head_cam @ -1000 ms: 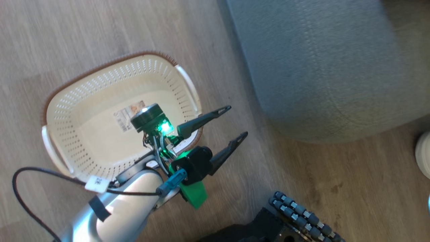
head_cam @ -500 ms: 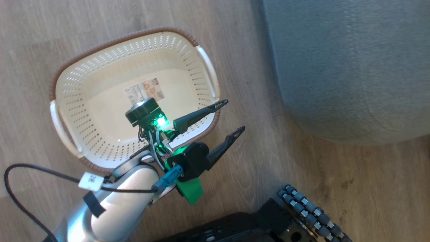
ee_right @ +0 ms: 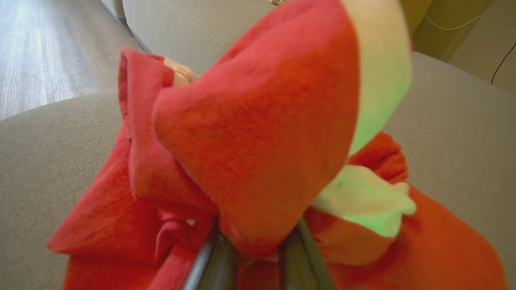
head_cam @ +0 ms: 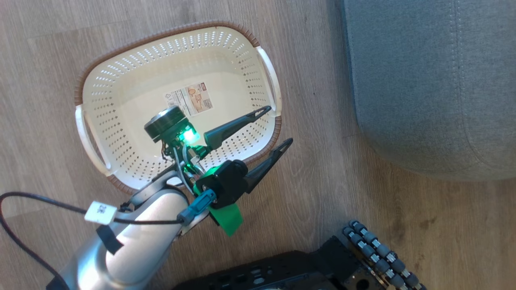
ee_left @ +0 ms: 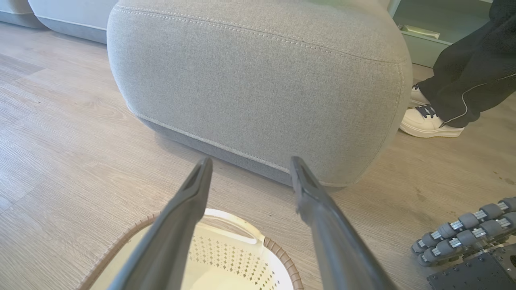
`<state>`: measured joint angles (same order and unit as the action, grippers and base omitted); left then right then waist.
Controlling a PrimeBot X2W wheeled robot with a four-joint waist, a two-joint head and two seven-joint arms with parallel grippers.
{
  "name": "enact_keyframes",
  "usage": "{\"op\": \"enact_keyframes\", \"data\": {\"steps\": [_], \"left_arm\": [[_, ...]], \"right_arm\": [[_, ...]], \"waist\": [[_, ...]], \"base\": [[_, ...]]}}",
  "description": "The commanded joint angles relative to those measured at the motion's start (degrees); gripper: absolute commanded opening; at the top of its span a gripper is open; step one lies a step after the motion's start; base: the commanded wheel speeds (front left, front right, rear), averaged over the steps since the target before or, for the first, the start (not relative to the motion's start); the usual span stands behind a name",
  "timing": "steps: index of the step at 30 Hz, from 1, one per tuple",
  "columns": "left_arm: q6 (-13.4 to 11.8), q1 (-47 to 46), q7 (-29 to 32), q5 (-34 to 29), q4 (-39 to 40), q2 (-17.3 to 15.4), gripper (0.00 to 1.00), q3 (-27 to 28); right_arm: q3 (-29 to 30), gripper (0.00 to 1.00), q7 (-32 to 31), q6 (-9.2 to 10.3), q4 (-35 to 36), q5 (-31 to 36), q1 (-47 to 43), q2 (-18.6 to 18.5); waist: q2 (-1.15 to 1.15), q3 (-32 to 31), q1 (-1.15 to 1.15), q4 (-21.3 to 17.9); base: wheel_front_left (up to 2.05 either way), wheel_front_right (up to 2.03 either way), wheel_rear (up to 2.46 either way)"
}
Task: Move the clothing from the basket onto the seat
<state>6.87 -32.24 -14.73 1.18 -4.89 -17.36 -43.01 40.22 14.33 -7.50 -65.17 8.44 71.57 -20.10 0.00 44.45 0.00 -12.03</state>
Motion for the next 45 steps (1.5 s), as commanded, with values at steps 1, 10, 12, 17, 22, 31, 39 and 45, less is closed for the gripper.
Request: {"op": "enact_keyframes", "data": {"steps": [1,10,12,17,22,31,39,45], "left_arm": [[-0.1,-0.7,-0.3,0.2,1.6,-0.1,1.0,1.3],[-0.1,-0.4,-0.3,0.1,0.7,1.4,1.0,0.6],[-0.1,-0.1,-0.3,0.5,0.4,2.0,1.0,0.5],[0.0,0.9,-0.3,1.2,-0.6,3.5,1.0,0.9],[-0.2,2.0,-0.3,1.4,-1.3,4.7,1.0,1.4],[-1.2,6.2,-0.3,2.2,-2.3,7.3,1.0,4.8],[-1.9,9.0,-0.3,2.3,-2.0,9.7,1.0,8.6],[-3.0,11.5,-0.3,2.3,-2.3,10.5,1.0,12.1]], "right_arm": [[0.6,0.0,0.0,0.01,0.5,0.9,0.0,-1.4],[3.7,1.0,0.6,0.01,3.0,5.8,-1.3,-0.9],[3.4,1.0,0.6,0.01,3.4,5.9,-2.1,-0.9],[-0.3,1.0,0.7,0.01,5.4,6.3,-4.0,-0.8],[-4.0,1.0,0.7,0.01,6.8,4.9,-6.1,-1.2],[-16.1,1.0,0.7,0.01,13.5,-4.5,-11.4,-2.0],[-27.2,1.0,0.7,0.01,29.2,-17.1,-22.1,-4.0],[-28.8,1.0,0.7,0.01,41.4,-26.0,-31.0,-2.7]], "waist": [[0.0,-0.3,0.0,0.0],[0.0,-4.4,0.0,-0.4],[0.0,-5.9,0.0,-0.4],[0.0,-10.2,0.0,-0.8],[0.0,-14.1,0.0,-1.0],[0.0,-23.3,0.0,-1.1],[0.0,-29.0,0.0,0.6],[0.0,-32.4,0.0,1.9]], "base": [[0.0,0.0,0.0],[0.0,0.0,0.0],[0.0,0.0,0.0],[0.0,0.0,0.0],[0.0,0.0,0.0],[0.0,0.0,0.0],[0.0,0.0,0.0],[0.0,0.0,0.0]]}}
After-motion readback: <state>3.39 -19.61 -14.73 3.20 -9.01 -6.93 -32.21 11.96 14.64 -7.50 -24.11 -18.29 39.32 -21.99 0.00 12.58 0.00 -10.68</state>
